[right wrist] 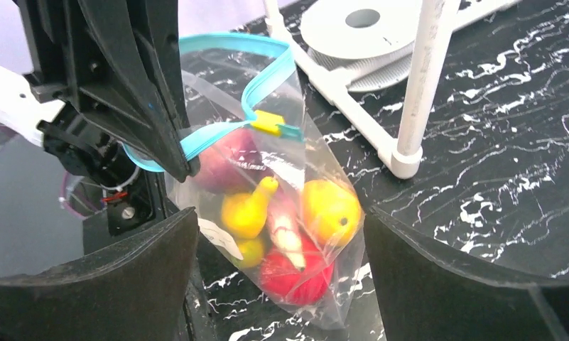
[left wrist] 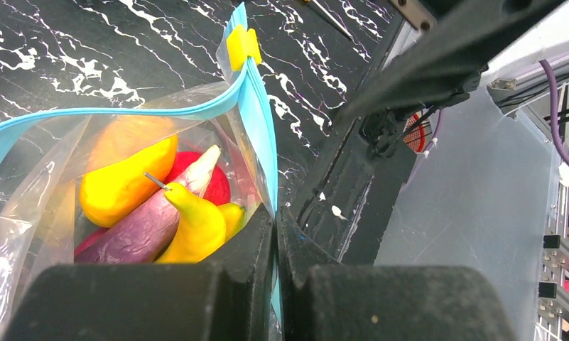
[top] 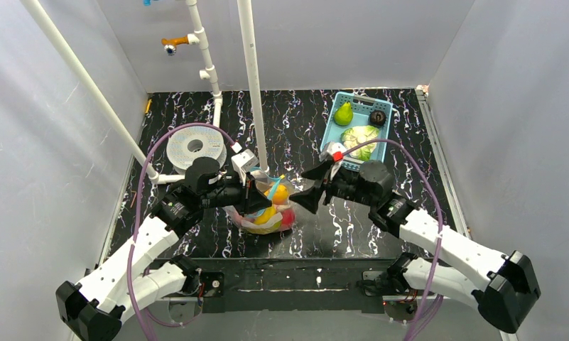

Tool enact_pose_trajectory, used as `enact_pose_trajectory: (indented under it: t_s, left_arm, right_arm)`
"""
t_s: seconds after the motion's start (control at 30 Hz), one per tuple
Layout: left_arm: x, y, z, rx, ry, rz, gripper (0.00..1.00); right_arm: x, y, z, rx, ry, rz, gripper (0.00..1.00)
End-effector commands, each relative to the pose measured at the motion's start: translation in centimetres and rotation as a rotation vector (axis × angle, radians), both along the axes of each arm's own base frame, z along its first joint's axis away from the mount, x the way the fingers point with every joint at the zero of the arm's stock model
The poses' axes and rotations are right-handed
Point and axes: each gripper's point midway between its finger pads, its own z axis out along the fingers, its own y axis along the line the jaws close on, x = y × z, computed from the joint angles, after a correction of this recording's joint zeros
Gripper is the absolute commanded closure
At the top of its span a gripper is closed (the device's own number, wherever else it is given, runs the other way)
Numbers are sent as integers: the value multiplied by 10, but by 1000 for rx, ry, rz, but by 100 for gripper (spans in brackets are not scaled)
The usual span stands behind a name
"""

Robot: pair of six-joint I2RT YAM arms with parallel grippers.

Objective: Place the food in the zip-top bag and seal the zipper
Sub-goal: Adjust the zipper food storage bag at the center of the board.

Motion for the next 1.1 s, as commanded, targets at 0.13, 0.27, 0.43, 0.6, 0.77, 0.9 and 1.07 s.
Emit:
enact_pose_trajectory:
  t_s: [0.13, 0.27, 0.43, 0.6, 0.77, 0.9, 1.07]
  left_arm:
    - [-7, -1, 23, -51, -29, -22, 100]
    - [-6, -2, 23, -51, -16, -12, 100]
    - [-6, -2, 23, -52, -7, -9, 100]
    - [-7, -1, 22, -50, -5, -8, 100]
    - [-5, -3, 19, -45, 9, -6, 100]
    - [-4, -4, 20, -44, 10, -5, 100]
    - [-5, -3, 21, -40, 9, -2, 100]
  right_arm:
    - [-8, 8, 21, 37, 46, 329, 8]
    - [9, 11, 20, 71, 153, 374, 10]
    - [23, 19, 21, 119, 209, 410, 11]
    - [24, 27, 24, 158, 255, 489, 11]
    - [18, 37, 27, 183, 311, 575, 19]
    - [11, 40, 24, 184, 328, 618, 31]
    - [6, 40, 22, 182, 338, 627, 51]
